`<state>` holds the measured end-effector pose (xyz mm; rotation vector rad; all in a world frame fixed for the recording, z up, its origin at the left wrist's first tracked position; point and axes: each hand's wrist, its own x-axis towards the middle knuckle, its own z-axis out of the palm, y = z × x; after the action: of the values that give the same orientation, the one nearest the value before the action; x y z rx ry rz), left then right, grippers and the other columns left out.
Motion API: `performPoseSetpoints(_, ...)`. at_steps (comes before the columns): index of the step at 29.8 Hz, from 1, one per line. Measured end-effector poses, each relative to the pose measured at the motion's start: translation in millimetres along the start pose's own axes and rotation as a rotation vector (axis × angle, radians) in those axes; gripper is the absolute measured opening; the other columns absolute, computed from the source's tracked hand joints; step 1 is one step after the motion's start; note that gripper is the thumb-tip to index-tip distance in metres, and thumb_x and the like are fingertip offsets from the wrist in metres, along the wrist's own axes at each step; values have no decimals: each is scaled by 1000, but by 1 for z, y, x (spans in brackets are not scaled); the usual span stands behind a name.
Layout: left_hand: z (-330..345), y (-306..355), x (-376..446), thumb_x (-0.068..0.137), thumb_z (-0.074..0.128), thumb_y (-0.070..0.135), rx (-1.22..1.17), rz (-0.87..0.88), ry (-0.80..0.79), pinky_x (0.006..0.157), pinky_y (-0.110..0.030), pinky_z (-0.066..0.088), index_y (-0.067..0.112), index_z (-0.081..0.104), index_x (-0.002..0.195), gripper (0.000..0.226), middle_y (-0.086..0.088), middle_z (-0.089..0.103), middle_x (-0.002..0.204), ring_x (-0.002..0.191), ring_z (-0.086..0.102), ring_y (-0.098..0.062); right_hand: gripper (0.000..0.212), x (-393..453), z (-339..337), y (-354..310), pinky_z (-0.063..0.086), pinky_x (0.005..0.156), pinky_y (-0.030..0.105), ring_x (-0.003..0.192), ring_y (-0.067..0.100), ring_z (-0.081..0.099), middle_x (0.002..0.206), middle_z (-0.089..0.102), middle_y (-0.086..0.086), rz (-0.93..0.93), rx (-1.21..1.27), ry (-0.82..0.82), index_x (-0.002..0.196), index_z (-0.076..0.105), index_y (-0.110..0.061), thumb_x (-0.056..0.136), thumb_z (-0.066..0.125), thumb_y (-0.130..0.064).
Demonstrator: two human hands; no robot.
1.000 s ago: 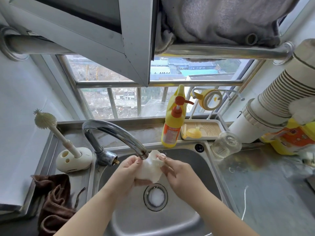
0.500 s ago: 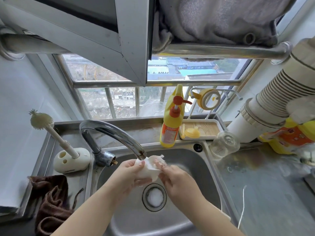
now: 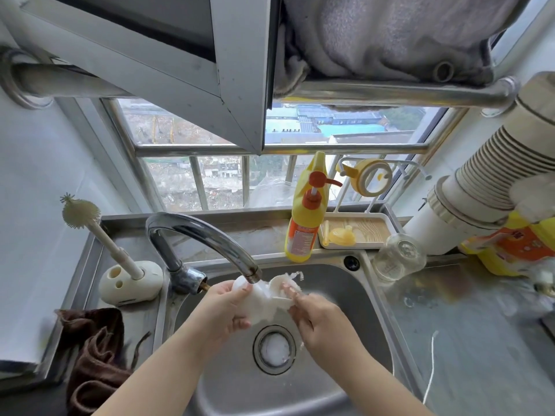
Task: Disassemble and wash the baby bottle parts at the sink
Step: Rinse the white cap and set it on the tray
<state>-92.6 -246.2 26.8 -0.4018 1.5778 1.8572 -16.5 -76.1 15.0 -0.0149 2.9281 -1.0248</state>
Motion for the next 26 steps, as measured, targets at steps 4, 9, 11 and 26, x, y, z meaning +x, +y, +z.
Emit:
performPoseSetpoints(4,0,0,-1,90,56,7,69,29,-44,33,-15,36,5,62,80,12,-9,59,68,45,53,-9,42,-2,0,1,39,73,25,91,16,53,88,49,-6,11,-62,-51,137,45,-34,95,40,-34)
performPoseSetpoints(9,-1,-6,1,87,60,2,162,64,-45,34,-17,37,4,63,90,5,-9,61,72,51,52,-12,46,-1,-2,-5,43,81,20,92,9,56,93,55,-13,-6,73,-53,134,49,-32,89,43,-32)
performPoseSetpoints(11,-1,-9,2,87,61,4,196,70,-62,34,-18,36,3,63,96,9,-11,62,75,52,51,-15,41,3,-2,-2,46,85,23,96,8,58,101,64,-10,13,83,-54,132,51,-35,92,46,-28)
performPoseSetpoints(26,-23,-14,-1,74,67,41,592,276,-280,72,-14,45,21,60,70,22,2,43,108,86,51,1,52,26,-16,-15,49,92,20,110,7,61,122,63,-11,146,587,-206,130,50,-37,84,68,-24)
